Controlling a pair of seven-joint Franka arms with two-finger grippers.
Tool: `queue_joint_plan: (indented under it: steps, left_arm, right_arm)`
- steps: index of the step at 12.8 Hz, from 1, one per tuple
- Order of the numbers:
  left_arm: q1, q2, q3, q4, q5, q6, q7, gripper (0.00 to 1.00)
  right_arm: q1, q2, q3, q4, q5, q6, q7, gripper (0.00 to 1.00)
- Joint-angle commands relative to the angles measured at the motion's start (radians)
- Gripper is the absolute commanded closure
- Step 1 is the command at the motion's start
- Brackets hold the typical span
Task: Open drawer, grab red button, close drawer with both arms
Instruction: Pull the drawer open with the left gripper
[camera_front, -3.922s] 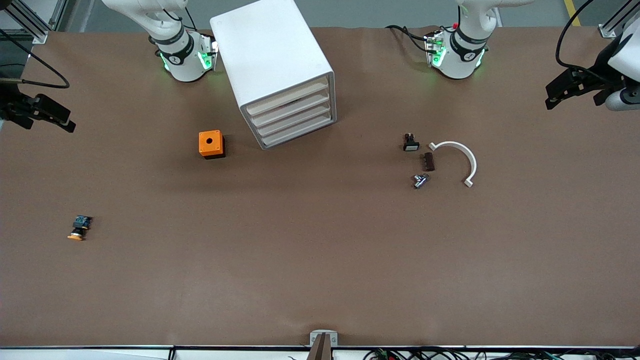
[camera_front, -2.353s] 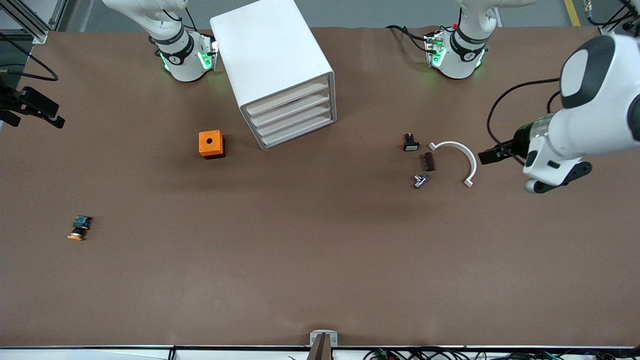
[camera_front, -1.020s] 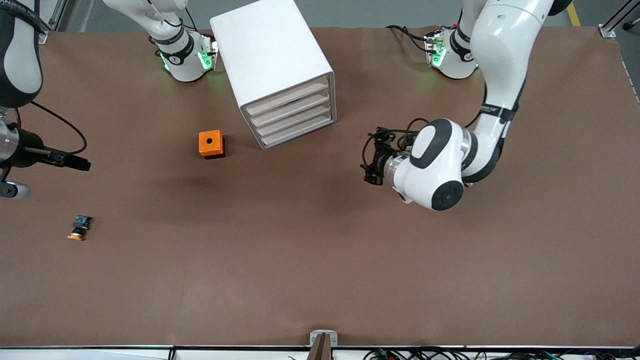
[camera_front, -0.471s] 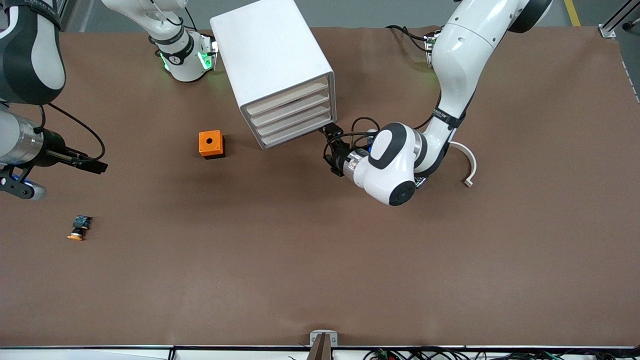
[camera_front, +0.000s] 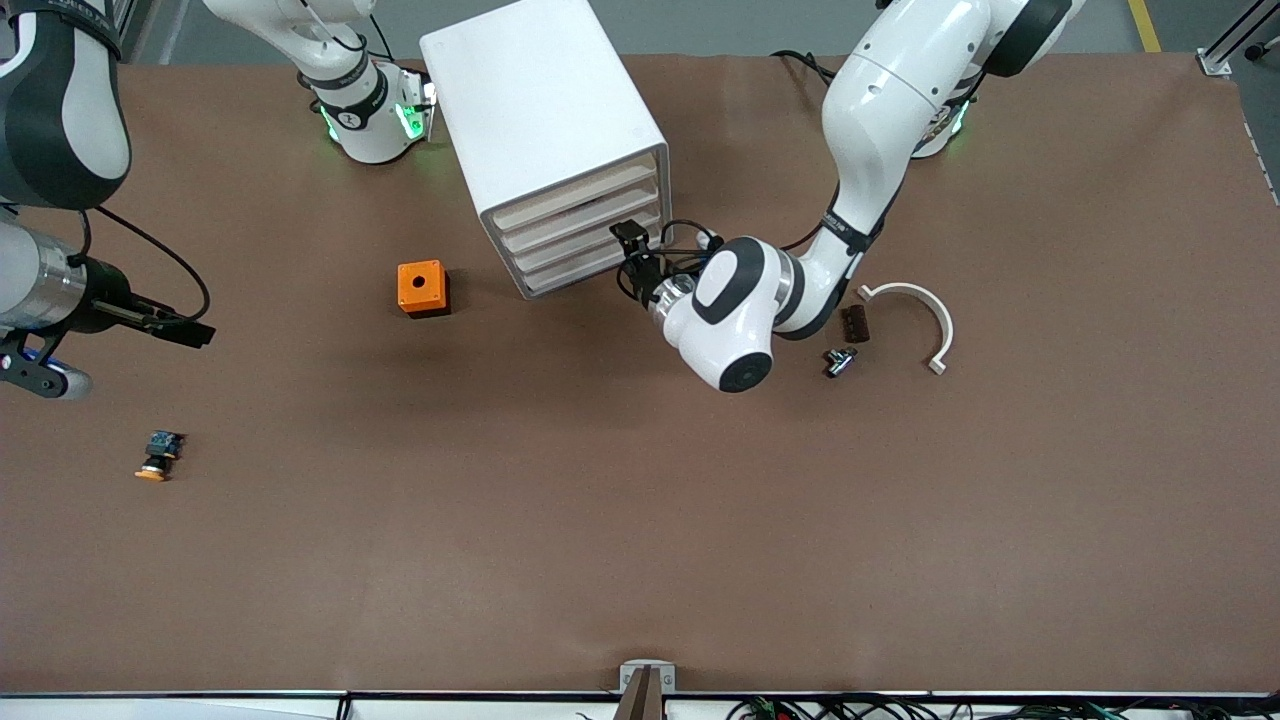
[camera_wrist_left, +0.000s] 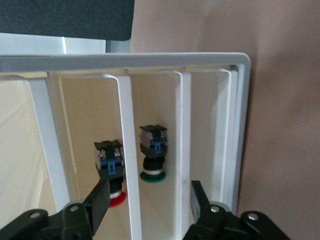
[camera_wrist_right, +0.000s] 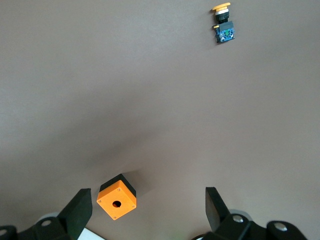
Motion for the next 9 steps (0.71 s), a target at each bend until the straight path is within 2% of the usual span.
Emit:
queue_joint_plan:
  steps: [1,4,7,8,9]
  left_arm:
    - [-0.018,0.013,0.006,0.019,-0.022,-0.058,-0.023,0.36]
    - [-0.045,0.034,0.006,0.017,-0.030,-0.064,-0.033,0.38]
    - [-0.068,0.040,0.006,0.017,-0.036,-0.064,-0.034,0.53]
    - [-0.071,0.042,0.006,0.017,-0.036,-0.064,-0.034,0.62]
    - [-0.071,0.041,0.006,0.019,-0.034,-0.064,-0.034,0.78]
  right_arm:
    - [0.001,0.002,0.000,0.013,0.006,-0.015,0.019,0.00]
    - [0.011,0.002,0.000,0.013,0.006,-0.015,0.024,0.00]
    - [0.039,0.002,0.000,0.013,0.006,-0.015,0.096,0.00]
    - [0.042,0.002,0.000,0.013,0.006,-0.013,0.105,0.00]
    - [0.048,0.002,0.000,0.014,0.006,-0.007,0.126,0.00]
